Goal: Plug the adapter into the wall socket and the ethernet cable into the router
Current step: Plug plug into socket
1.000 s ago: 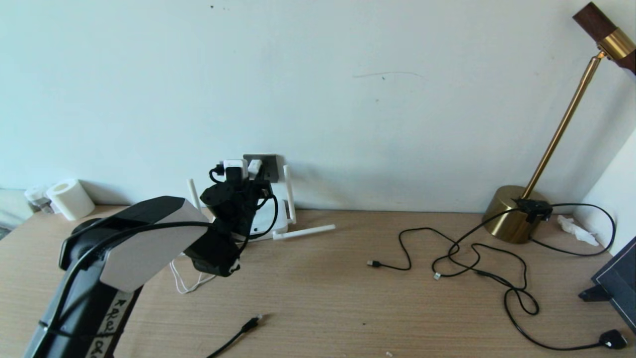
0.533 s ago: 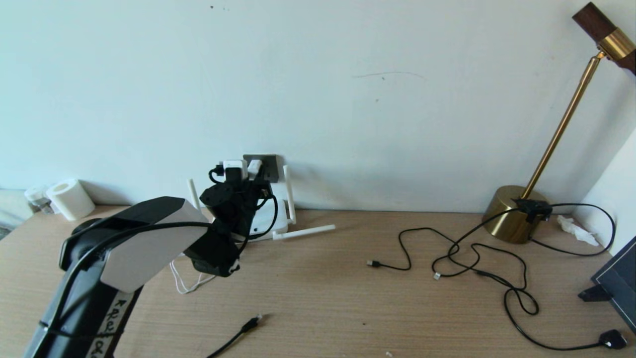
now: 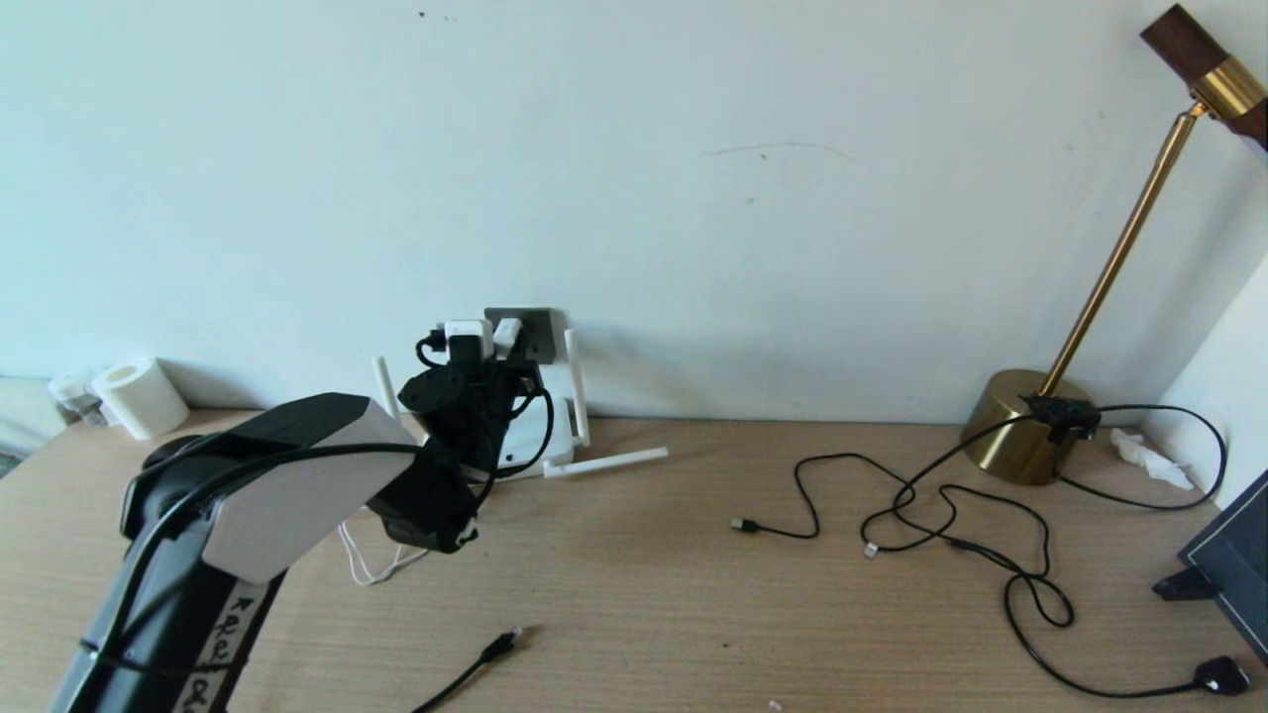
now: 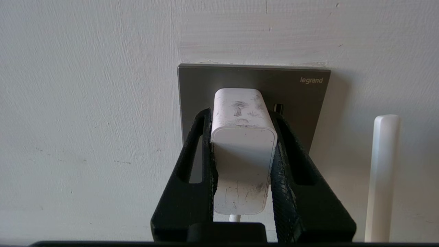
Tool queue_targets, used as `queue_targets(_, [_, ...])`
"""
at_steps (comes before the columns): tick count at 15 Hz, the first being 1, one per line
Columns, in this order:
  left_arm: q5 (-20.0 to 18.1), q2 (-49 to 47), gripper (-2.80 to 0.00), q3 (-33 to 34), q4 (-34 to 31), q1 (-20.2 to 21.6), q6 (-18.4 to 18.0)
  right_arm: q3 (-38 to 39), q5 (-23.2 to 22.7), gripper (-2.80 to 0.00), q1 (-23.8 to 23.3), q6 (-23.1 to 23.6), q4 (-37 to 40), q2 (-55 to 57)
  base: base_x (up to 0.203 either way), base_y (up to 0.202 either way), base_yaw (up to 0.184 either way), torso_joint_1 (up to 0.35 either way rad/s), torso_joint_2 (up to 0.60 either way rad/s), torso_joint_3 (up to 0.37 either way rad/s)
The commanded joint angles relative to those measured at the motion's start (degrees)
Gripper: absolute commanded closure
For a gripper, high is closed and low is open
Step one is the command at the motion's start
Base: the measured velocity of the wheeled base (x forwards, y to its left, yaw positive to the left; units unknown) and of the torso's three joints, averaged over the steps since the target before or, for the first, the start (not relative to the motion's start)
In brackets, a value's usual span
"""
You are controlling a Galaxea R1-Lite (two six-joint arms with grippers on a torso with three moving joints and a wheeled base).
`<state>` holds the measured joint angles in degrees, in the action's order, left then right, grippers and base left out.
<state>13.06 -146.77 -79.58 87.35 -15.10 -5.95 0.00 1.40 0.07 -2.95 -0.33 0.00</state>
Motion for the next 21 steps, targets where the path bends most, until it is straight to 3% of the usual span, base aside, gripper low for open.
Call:
queue_targets(1, [0.13,-0.62,0.00,-0.49,0.31,-0.01,-0.03,0.00,0.00,0.00,0.01,-0.04,-0.02,0.09,0.000,0.000,0.000,0.000,0.00,0.000])
queue_targets(19, [0.13,-0.71,0.00,-1.81,0.31,-0.10,-0.03,0.00,0.00,0.00,0.01,-0.04,-0.02,0.09,0.000,0.000,0.000,0.000,0.00,0.000])
queue_targets(20, [0.13,-0.71,-2.80,-1.90,0.31,-0.10,-0.03,0.00,0.00,0.00,0.01,-0.04,-0.02,0.09,0.000,0.000,0.000,0.000,0.00,0.000])
queue_targets(21, [0.04,-0.71,-2.80,-1.90,0.31,-0.10,-0.03,0.00,0.00,0.00,0.01,-0.04,-0.02,0.09,0.000,0.000,0.000,0.000,0.00,0.000])
